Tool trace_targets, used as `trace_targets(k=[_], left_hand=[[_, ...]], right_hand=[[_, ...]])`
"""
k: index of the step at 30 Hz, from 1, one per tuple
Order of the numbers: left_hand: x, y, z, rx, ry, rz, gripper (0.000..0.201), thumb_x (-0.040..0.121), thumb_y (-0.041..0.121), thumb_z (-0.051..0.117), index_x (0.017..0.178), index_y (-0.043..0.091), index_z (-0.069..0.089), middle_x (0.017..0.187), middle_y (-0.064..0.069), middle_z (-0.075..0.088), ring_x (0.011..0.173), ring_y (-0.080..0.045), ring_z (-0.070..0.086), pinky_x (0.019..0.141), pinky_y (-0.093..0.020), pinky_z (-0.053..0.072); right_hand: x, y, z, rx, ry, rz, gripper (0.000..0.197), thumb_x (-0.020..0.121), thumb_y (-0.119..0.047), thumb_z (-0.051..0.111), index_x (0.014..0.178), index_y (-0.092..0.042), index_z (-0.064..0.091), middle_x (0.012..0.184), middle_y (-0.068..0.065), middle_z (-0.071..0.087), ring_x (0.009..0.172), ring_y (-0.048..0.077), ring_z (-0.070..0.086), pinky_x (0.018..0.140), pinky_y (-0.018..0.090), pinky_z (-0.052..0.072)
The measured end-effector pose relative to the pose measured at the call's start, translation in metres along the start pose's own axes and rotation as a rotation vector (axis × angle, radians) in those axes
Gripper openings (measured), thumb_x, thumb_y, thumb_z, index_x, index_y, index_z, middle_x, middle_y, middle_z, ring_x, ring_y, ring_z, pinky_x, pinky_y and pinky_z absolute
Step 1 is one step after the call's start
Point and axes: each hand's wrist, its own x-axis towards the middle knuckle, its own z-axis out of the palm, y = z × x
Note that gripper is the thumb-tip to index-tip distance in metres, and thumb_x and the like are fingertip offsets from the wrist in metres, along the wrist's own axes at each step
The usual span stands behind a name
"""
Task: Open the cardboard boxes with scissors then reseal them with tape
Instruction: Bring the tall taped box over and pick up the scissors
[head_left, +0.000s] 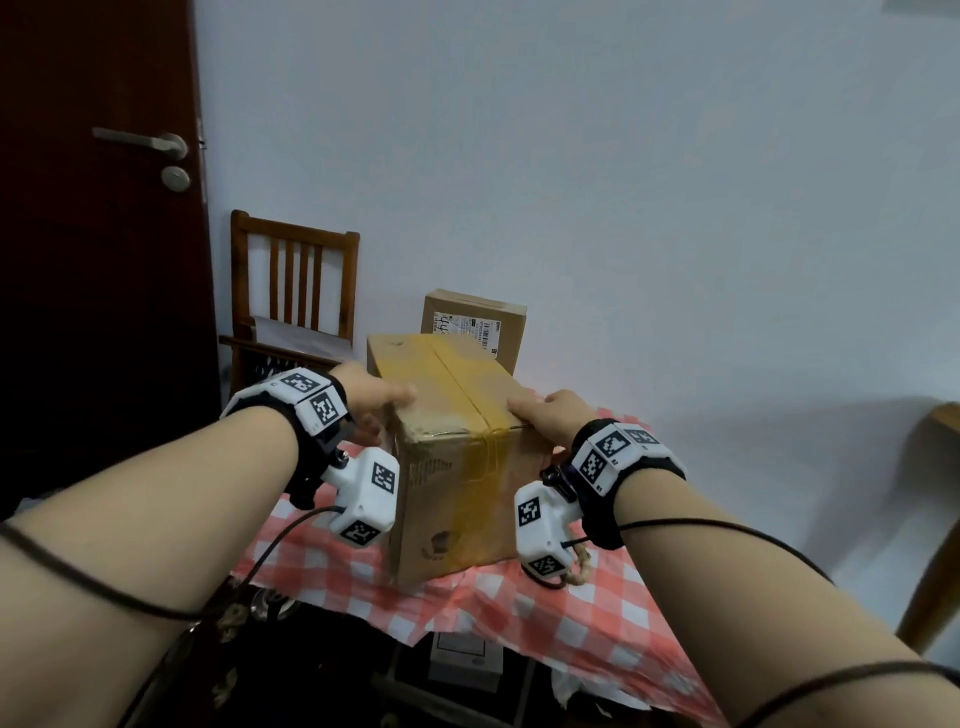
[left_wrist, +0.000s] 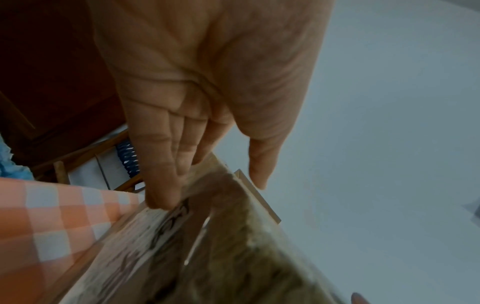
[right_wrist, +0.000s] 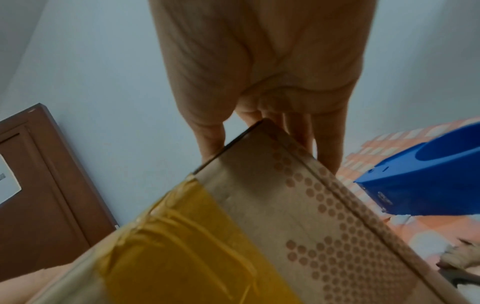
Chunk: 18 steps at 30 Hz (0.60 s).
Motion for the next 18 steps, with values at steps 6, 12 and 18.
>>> trace_targets(k=[6,12,18], left_hand=[[0.008,-0.006,0.005,-0.026,-0.103,0.030,0.048,0.076,0.027,0.079,0.110,0.001,0.058,0.101,-0.016,0.066,0.092,-0.030,0.065,0.087,-0.044,0.055],[0.014,-0.006,-0.008,-0.007,0.006,0.130,0.056,0.059,0.019,0.090,0.106,0.001,0.065,0.100,-0.012,0.071,0.094,-0.027,0.068,0.088,-0.043,0.055],[0.018,-0.014,-0.008,-0.022,0.066,0.136,0.060,0.062,0.000,0.078,0.118,-0.005,0.057,0.107,-0.021,0.066,0.095,-0.036,0.064,0.083,-0.040,0.054]], right_hand=[[0.011,-0.001,0.002,0.058,-0.047,0.092,0.067,0.083,-0.048,0.067,0.131,-0.007,0.045,0.120,0.011,0.057,0.107,0.028,0.058,0.095,0.044,0.050],[0.016,-0.006,0.010,0.281,-0.068,0.011,0.042,0.079,-0.021,0.077,0.112,0.000,0.059,0.092,0.011,0.067,0.080,0.027,0.067,0.069,0.041,0.060],[0.016,0.008,0.022,0.189,-0.074,-0.049,0.024,0.082,0.003,0.067,0.104,-0.006,0.064,0.092,0.005,0.064,0.096,0.024,0.060,0.081,0.032,0.053]])
